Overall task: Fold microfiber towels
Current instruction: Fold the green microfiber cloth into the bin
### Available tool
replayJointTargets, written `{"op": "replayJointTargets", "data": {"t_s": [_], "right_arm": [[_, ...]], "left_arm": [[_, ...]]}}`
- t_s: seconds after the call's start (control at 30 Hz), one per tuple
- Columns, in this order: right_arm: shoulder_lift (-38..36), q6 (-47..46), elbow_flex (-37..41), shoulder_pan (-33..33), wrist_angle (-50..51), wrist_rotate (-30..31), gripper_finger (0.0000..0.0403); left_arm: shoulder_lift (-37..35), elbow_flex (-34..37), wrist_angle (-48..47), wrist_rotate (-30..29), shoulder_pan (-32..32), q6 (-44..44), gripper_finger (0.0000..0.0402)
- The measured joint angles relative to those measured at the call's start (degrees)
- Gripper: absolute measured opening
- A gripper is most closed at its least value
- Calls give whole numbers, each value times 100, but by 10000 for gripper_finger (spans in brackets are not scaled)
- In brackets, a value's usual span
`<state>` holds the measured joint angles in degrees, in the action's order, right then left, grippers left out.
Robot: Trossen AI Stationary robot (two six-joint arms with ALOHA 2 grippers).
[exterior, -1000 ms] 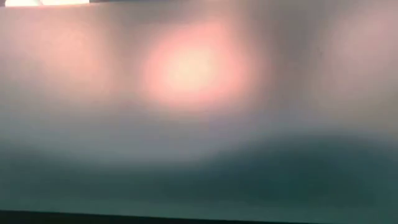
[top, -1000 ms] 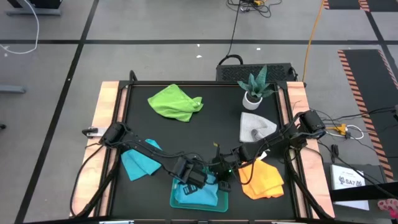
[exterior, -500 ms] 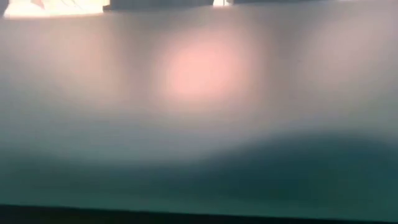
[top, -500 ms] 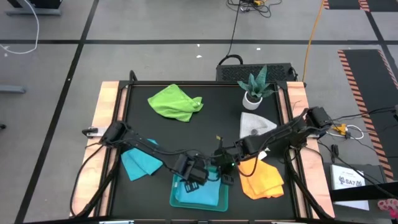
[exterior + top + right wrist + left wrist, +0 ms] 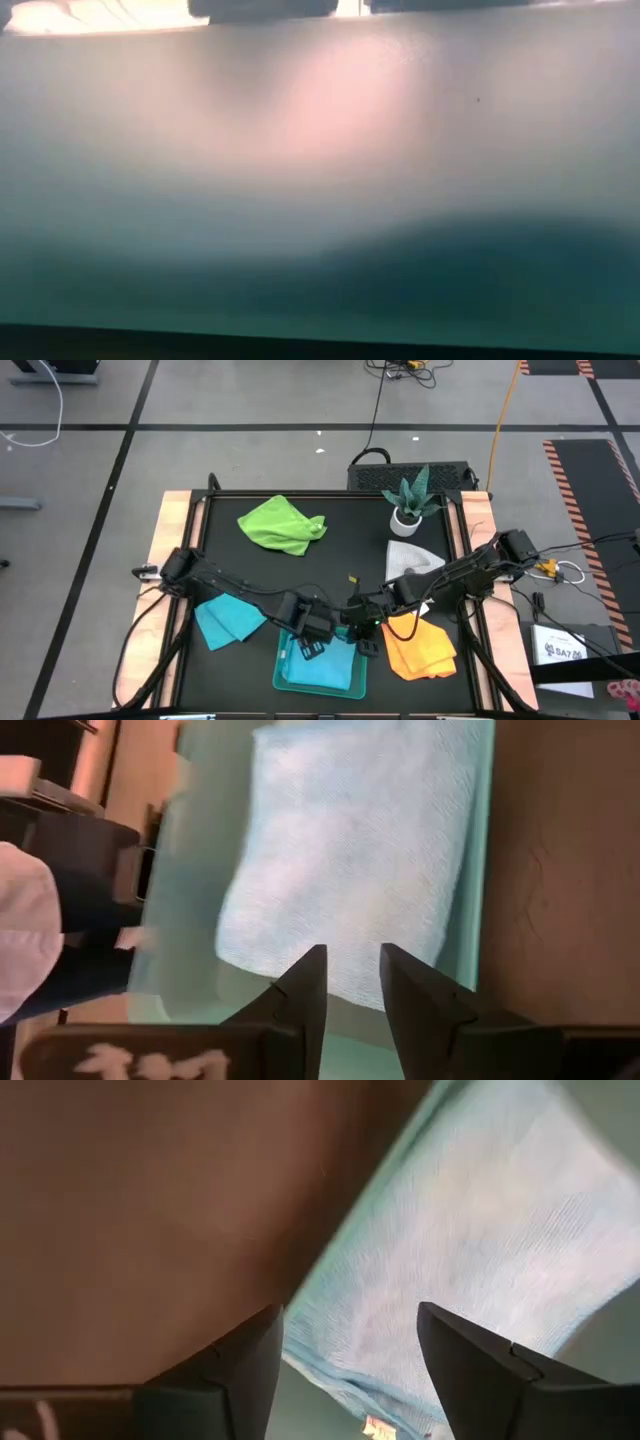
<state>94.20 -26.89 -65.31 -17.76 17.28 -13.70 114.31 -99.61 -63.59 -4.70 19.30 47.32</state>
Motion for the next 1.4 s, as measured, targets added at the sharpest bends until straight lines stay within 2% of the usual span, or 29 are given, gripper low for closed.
{"op": "replayJointTargets", "data": {"t_s": [0.23, 0.4, 0.57, 0.7, 0.83, 1.1, 1.23, 1.33, 1.4], "right_arm": [[-349, 52, -9, 91, -268, 196, 70], [-956, 142, -31, 265, -228, 825, 67], [-1654, 580, -46, 439, -260, 1690, 67], [-1945, 1019, -46, 725, -323, 2134, 67], [-1963, 1263, -46, 1160, -309, 2121, 67], [-2049, 1305, -44, 1760, -212, 2121, 67], [-2124, 1281, -39, 1950, -175, 2121, 67], [-2186, 1306, -42, 2048, -219, 2109, 67], [-2246, 1372, -40, 2101, -128, 2098, 67]], "left_arm": [[-985, 1, -80, -1581, -24, 376, 228], [-1642, -2, -298, -2932, -45, 622, 227], [-2023, -2, -630, -3602, -203, 233, 227], [-2073, -2, -851, -3633, -468, -98, 228], [-2018, -2, -1002, -3596, -849, -806, 228], [-1867, 4, -944, -2659, -2095, -2646, 227], [-1742, 5, -869, -2532, -2778, -3535, 227], [-1730, 2, -857, -2476, -3339, -3726, 227], [-1709, 2, -921, -2355, -3782, -3463, 227]]}}
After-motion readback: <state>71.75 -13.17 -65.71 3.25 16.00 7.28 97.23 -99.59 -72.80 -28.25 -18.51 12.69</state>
